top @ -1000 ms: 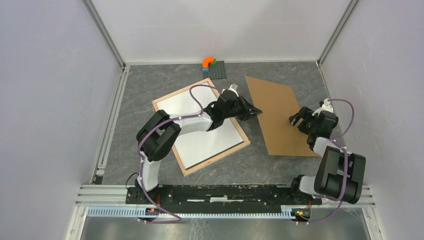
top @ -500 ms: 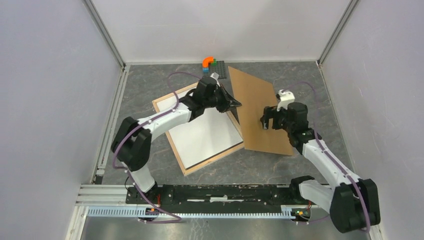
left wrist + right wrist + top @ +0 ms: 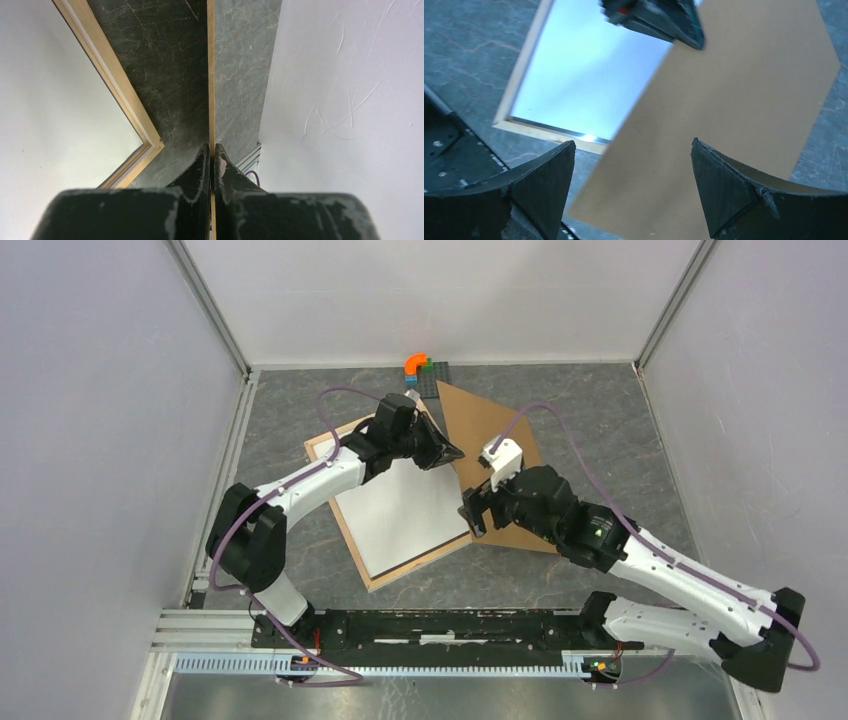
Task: Put the photo into the frame
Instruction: Pick up the photo frame item at the center of the board, then place the photo frame item in the photo frame.
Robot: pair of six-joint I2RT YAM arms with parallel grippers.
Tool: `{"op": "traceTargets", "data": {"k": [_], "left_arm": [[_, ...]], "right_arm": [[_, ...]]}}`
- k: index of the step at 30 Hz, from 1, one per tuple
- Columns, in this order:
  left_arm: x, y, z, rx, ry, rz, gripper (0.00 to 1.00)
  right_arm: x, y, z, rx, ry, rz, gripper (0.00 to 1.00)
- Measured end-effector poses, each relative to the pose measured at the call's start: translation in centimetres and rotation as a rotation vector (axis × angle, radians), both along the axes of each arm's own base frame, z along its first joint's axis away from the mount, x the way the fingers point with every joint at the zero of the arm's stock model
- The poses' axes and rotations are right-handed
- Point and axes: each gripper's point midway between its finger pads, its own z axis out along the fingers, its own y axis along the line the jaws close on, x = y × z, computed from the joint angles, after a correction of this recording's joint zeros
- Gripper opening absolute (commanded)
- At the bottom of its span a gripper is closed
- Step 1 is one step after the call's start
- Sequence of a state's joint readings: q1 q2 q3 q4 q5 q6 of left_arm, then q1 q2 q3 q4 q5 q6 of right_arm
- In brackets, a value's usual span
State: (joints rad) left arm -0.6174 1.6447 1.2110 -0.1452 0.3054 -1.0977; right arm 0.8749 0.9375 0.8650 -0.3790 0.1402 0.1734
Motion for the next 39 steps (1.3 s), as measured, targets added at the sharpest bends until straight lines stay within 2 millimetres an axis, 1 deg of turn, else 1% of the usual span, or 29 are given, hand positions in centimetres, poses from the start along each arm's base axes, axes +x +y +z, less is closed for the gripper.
{"op": "traceTargets", "data": {"k": [2, 4, 6, 7, 8, 11, 12, 14, 17, 18, 20, 23, 25, 27, 34, 39], "left_arm": [[-0.2, 0.1, 0.0, -0.001, 0.004, -0.004, 0.02], [-0.5, 0.2, 0.1, -0.002, 0.005, -0.007, 0.02], [-0.8, 0.4, 0.2, -0.002, 0.006, -0.007, 0.02], [-0.9, 0.5, 0.3, -0.002, 0.007, -0.007, 0.02], [-1.0, 0.5, 0.4, -0.001, 0.007, -0.007, 0.02], [-1.2, 0.7, 0.7, -0.002, 0.007, -0.007, 0.02], [-1.3, 0.7, 0.7, -0.002, 0.008, -0.007, 0.02], [-1.3, 0.7, 0.7, -0.003, 0.014, -0.004, 0.02], [-1.4, 0.8, 0.6, -0.006, 0.026, 0.003, 0.02], [-1.4, 0.8, 0.4, -0.006, 0.033, 0.007, 0.02], [-1.4, 0.9, 0.3, -0.007, 0.042, 0.014, 0.02], [-1.4, 1.0, 0.2, -0.006, 0.050, 0.029, 0.02], [-1.3, 1.0, 0.3, -0.009, 0.053, 0.037, 0.02], [-1.3, 1.1, 0.3, -0.007, 0.056, 0.044, 0.02], [-1.3, 1.1, 0.6, -0.012, 0.055, 0.048, 0.02], [-1.7, 1.5, 1.5, -0.017, 0.049, 0.057, 0.02]], "right_arm": [[-1.4, 1.5, 1.2, -0.011, -0.005, 0.012, 0.90], [-2.1, 2.7, 1.8, -0.046, -0.007, -0.009, 0.87], [-2.2, 3.4, 1.6, -0.100, -0.009, -0.068, 0.84], [-2.2, 3.4, 1.0, -0.140, -0.012, -0.110, 0.82], [-2.3, 3.4, 0.5, -0.170, -0.014, -0.136, 0.80], [-2.6, 2.3, -1.8, -0.317, -0.031, -0.240, 0.77], [-2.6, 2.1, -2.2, -0.359, -0.040, -0.266, 0.76], [-2.7, 1.8, -2.6, -0.428, -0.064, -0.311, 0.74], [-2.5, 2.2, -2.1, -0.490, -0.113, -0.384, 0.71], [-2.5, 2.5, -1.8, -0.500, -0.127, -0.403, 0.68], [-2.4, 3.0, -1.3, -0.539, -0.170, -0.445, 0.65], [-2.4, 3.4, -1.6, -0.586, -0.205, -0.470, 0.54], [-2.4, 3.2, -1.9, -0.618, -0.221, -0.479, 0.50], [-2.3, 2.9, -2.1, -0.639, -0.233, -0.490, 0.49], [-2.0, 2.3, -1.5, -0.642, -0.271, -0.523, 0.45], [-1.7, 2.0, -1.7, -0.645, -0.282, -0.544, 0.34]]}}
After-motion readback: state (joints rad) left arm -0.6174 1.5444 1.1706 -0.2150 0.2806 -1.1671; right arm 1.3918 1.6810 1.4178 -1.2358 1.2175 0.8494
